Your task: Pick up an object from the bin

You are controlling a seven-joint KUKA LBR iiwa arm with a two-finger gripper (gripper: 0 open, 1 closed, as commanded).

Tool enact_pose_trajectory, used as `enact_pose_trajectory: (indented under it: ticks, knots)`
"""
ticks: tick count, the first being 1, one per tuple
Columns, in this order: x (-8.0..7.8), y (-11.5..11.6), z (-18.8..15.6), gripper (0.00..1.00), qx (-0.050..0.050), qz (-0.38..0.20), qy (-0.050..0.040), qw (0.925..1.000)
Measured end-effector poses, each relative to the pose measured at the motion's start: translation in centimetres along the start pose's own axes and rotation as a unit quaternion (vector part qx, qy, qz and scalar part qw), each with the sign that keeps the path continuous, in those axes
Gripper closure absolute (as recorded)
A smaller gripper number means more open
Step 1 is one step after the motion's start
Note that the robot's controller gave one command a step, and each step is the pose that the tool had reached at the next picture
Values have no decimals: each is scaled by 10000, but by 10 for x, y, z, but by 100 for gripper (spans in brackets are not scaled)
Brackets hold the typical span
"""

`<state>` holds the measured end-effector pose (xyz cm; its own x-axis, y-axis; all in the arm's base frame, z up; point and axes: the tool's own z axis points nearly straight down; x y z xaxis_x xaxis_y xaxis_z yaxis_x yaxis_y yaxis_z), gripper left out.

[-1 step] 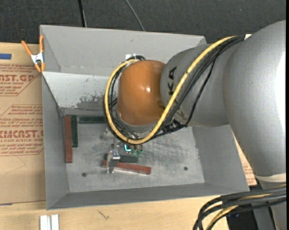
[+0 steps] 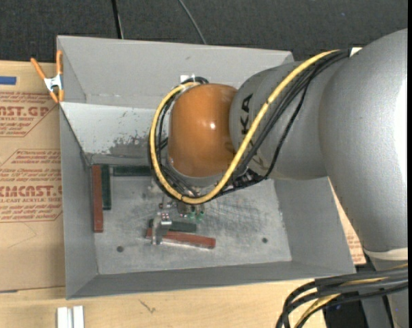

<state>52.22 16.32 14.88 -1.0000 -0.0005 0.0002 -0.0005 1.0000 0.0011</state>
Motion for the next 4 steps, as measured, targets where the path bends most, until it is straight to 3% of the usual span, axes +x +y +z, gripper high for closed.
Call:
enact_pose_trajectory:
  ticks: [1, 2, 4]
  knots:
    - [-4, -45, 76, 0, -10, 364, -34, 9993]
    - [-9, -48, 83, 0, -61, 199, -68, 9998]
    - [-9, -43, 76, 0, -17, 253, -42, 9997]
